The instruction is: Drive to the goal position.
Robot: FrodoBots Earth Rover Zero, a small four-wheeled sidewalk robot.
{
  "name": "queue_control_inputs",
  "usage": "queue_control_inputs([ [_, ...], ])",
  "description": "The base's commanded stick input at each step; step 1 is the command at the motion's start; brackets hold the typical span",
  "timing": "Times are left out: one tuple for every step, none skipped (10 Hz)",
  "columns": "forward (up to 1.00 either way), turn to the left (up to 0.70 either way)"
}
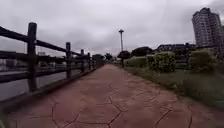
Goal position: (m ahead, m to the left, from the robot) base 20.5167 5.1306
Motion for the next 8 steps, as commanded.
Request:
queue_control_inputs([
  [1.0, 0.0],
  [1.0, 0.0],
  [1.0, 0.0],
  [1.0, 0.0],
  [1.0, 0.0],
  [1.0, 0.0],
  [1.0, 0.0],
  [1.0, 0.0],
])
